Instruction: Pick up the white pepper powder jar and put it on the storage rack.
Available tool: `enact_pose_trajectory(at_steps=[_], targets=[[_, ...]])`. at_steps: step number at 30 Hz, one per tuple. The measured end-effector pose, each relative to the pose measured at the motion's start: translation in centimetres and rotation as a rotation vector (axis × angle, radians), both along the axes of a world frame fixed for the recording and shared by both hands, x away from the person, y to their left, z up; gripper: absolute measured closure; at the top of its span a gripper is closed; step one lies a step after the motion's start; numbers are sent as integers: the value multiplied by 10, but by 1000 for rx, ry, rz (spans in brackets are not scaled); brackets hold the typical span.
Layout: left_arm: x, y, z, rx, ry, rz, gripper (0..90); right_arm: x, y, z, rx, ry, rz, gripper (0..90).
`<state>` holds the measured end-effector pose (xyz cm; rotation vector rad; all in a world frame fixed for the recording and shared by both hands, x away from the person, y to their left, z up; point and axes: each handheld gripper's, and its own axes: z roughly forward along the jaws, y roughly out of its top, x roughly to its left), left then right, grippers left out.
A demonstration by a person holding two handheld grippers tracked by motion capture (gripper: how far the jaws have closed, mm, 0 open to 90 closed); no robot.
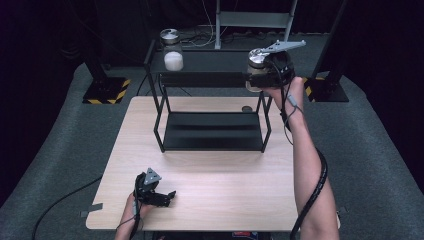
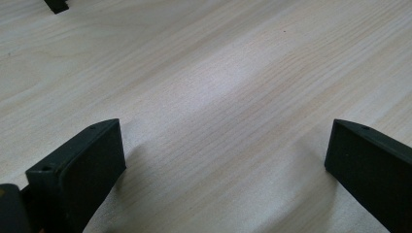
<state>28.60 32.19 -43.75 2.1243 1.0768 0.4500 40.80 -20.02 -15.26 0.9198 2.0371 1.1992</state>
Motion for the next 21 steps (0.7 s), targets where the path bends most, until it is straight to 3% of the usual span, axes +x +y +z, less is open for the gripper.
enact_pose_trajectory(at_steps=[21], targets=[[0,0,0,-1,0,0,4,17,2,17,3,-1,-27,308]])
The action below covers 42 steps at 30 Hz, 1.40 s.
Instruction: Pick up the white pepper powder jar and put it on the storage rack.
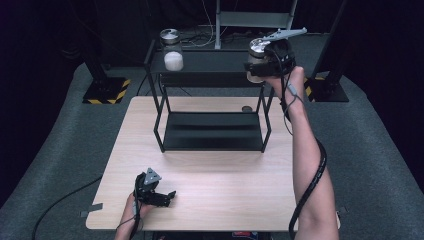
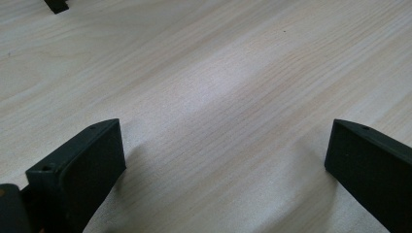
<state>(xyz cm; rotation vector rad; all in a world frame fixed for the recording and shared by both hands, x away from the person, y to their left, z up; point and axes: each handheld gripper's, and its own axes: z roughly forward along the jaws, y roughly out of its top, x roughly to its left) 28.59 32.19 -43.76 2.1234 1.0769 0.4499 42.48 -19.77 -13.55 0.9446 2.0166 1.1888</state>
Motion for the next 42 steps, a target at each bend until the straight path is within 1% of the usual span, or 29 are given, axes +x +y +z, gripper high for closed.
enact_pose_trajectory(at_steps=[13,18,27,36,39,42], targets=[[0,0,0,0,0,0,4,22,3,4,2,27,-25,308],[0,0,0,0,0,0,4,30,1,4,24,39,-39,308],[0,0,0,0,0,0,4,40,0,9,34,51,-55,308],[0,0,0,0,0,0,4,52,7,12,23,74,-69,309],[0,0,0,0,0,-1,4,54,8,12,27,77,-72,308],[0,0,0,-1,0,0,4,56,10,14,19,81,-75,308]])
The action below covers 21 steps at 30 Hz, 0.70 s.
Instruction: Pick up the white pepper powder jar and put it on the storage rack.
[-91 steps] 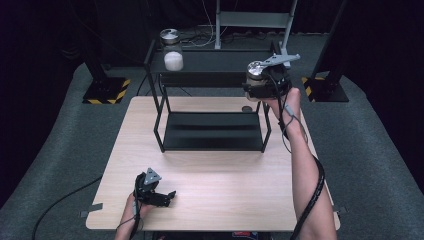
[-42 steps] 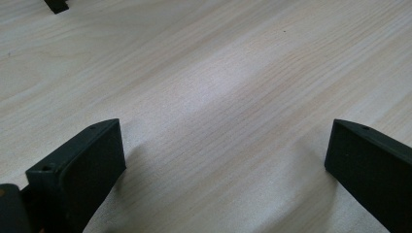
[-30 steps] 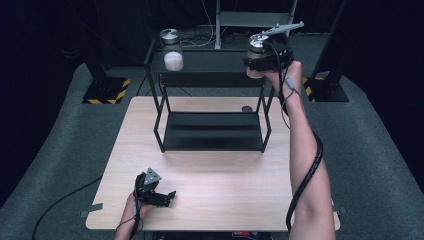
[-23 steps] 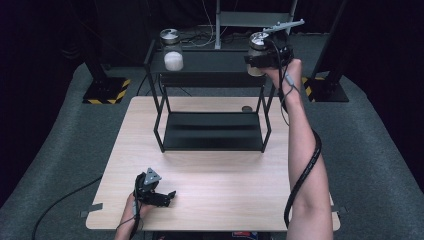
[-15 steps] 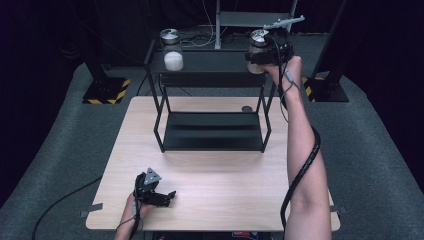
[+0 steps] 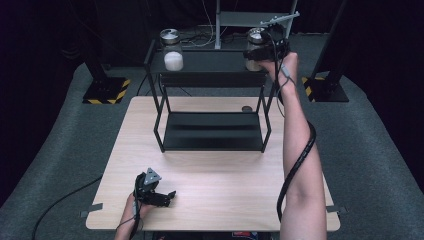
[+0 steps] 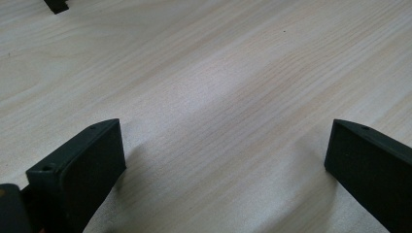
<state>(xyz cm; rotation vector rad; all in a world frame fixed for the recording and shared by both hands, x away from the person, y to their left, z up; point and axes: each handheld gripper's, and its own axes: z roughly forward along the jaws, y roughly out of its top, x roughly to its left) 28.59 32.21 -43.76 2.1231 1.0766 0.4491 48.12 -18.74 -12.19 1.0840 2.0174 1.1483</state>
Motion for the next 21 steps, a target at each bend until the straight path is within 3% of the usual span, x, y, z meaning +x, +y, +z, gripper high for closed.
enact_pose_trajectory(at_steps=[11,21], targets=[[0,0,0,0,0,-1,6,6,9,3,-30,16,-11,308],[0,0,0,-2,0,-1,7,12,5,-1,2,35,-11,308]])
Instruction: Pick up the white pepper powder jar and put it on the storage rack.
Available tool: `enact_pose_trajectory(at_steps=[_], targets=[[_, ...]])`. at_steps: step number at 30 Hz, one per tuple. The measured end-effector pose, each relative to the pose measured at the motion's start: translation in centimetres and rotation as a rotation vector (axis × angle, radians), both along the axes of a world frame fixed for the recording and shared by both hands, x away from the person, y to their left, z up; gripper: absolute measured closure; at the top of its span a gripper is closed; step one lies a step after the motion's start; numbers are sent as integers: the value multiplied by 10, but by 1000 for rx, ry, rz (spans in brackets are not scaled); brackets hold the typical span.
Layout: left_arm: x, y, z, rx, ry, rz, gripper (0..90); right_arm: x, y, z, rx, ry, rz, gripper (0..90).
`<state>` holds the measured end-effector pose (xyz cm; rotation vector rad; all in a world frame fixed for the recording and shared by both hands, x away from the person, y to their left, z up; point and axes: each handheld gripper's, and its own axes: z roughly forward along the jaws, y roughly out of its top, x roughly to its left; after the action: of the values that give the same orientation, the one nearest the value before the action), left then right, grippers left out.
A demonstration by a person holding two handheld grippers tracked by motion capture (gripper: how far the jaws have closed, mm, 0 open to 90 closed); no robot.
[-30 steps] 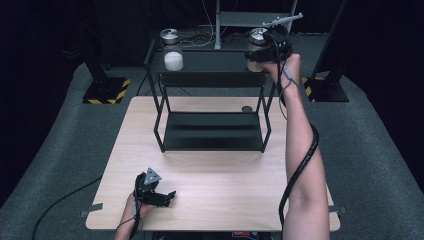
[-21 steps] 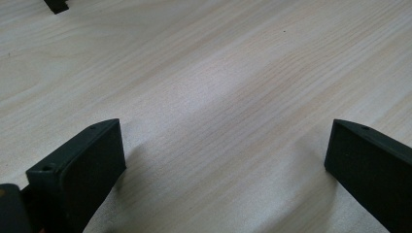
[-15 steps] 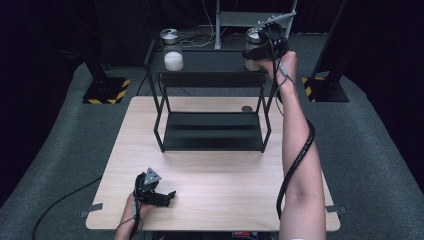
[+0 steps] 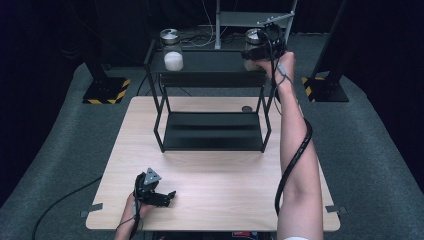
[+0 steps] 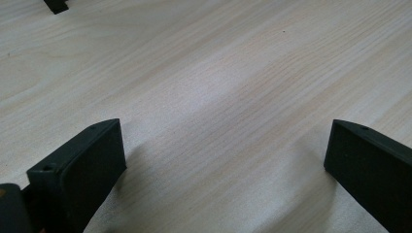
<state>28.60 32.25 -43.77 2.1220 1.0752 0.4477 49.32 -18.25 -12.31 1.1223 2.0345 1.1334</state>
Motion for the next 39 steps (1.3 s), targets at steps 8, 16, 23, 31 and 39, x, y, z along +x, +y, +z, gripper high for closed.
enact_pose_trajectory(at_steps=[8,16,23,31,39], targets=[[0,0,0,1,0,0,6,1,-10,-8,56,-3,4,308],[0,0,0,1,0,0,6,0,-9,-7,52,-1,2,307],[0,0,0,1,0,0,6,0,-6,-3,36,9,-1,260],[0,0,0,1,0,0,6,-20,-4,8,2,6,-26,41],[0,0,0,2,1,-1,6,-53,-13,10,-47,4,2,5]])
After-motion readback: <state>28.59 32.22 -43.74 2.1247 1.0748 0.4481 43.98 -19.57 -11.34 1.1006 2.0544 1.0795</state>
